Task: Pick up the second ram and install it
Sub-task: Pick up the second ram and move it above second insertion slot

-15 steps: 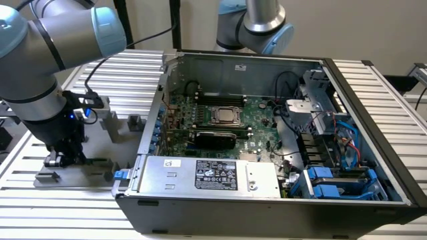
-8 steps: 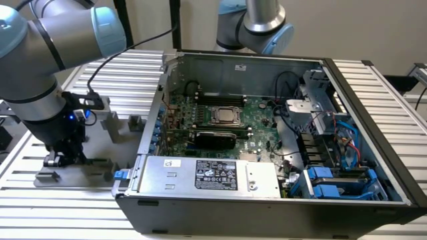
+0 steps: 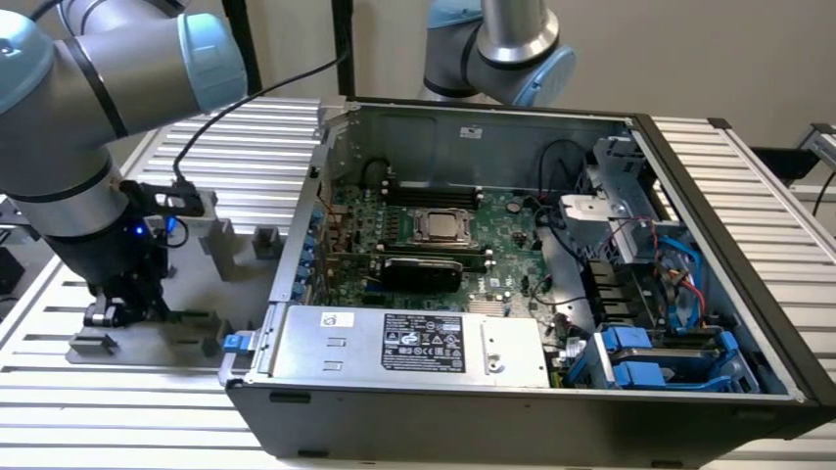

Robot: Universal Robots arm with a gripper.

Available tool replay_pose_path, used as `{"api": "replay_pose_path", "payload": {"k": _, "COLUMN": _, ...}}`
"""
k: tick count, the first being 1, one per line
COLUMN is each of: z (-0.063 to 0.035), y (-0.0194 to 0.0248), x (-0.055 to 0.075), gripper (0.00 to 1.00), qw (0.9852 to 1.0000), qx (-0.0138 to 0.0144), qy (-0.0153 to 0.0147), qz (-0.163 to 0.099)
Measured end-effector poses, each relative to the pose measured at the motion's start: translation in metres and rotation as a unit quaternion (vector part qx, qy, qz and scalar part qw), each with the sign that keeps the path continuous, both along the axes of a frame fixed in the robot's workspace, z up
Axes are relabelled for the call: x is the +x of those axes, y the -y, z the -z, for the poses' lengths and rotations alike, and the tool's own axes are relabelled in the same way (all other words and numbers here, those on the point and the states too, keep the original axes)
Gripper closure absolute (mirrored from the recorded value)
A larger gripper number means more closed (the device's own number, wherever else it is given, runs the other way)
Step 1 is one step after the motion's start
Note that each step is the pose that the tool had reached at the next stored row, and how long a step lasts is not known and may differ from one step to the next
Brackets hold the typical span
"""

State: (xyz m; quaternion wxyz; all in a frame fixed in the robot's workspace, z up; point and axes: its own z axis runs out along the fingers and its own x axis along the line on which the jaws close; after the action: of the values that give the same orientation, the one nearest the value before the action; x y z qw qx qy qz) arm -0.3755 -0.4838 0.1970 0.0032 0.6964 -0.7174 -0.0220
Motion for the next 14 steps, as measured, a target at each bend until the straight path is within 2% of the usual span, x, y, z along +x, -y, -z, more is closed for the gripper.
{"api": "replay_pose_path", "payload": {"k": 7, "z": -0.0096, "y": 0.0, "x": 0.0, "gripper": 0.87, "qw": 1.0, "qx": -0.0001, "qy": -0.0001, "qz": 0.0}}
{"api": "replay_pose_path", "payload": {"k": 14, "z": -0.0365, "y": 0.0, "x": 0.0, "gripper": 0.87, "qw": 1.0, "qx": -0.0001, "qy": -0.0002, "qz": 0.0}}
